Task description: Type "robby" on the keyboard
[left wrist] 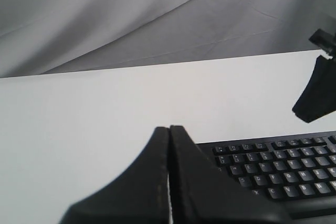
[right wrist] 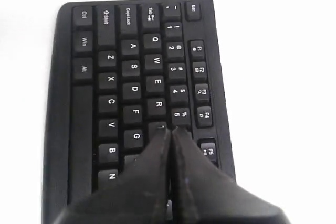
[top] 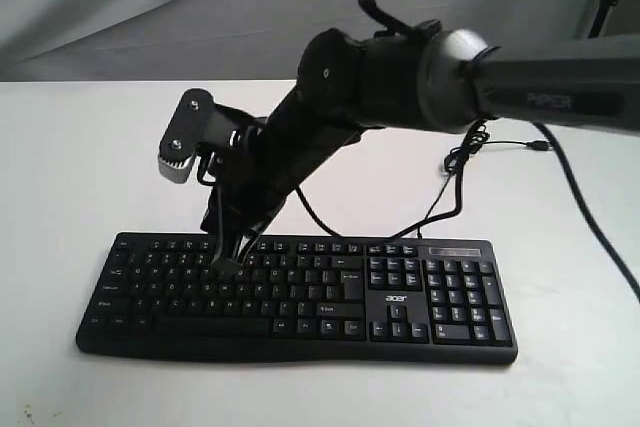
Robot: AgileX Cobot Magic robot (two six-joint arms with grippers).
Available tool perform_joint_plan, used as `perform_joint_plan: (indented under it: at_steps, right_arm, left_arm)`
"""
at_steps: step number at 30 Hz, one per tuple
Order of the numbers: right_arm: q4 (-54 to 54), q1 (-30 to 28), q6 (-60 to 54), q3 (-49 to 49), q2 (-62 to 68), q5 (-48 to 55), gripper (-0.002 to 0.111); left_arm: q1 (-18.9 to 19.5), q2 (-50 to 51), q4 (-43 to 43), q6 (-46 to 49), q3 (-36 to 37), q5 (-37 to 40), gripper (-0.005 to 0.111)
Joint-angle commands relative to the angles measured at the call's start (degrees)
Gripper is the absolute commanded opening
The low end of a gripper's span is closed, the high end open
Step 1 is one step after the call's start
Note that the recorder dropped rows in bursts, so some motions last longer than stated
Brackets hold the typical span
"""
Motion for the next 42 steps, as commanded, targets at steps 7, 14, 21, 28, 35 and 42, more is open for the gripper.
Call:
perform_joint_plan:
  at_steps: [7,14,21,28,35,42]
  right_arm:
    - [-9.18,2.41,7.31,9.25,-15.26,-3.47,0.0]
    - [-9.31,3.82,11.2,20.88,-30.14,-10.11,0.0]
    - [-4.6,7.51,13.74,36.75,-45.76,-23.43,0.0]
    - [-1.39,13.0,13.74,51.25,-61.59,-44.52,0.0]
    - [6.4,14.57,15.7,60.41,-74.03,-52.52,0.0]
    - [7.48,14.57,15.7,63.33,-79.51,-52.0,0.0]
  left_arm:
    - [-0.36,-0.2,0.27,-0.16,0.25,-0.31,0.0]
    - [-0.36,-0.2,0.27,-0.16,0.25,-0.31,0.0]
    - [-0.36,-0.2,0.27,-0.16,0.25,-0.31,0.0]
    - [-0.36,-0.2,0.27,-0.16,0.25,-0.31,0.0]
    - [-0.36,-0.2,0.27,-0.16,0.25,-0.31,0.0]
    - [-0.36,-0.2,0.27,-0.16,0.25,-0.31,0.0]
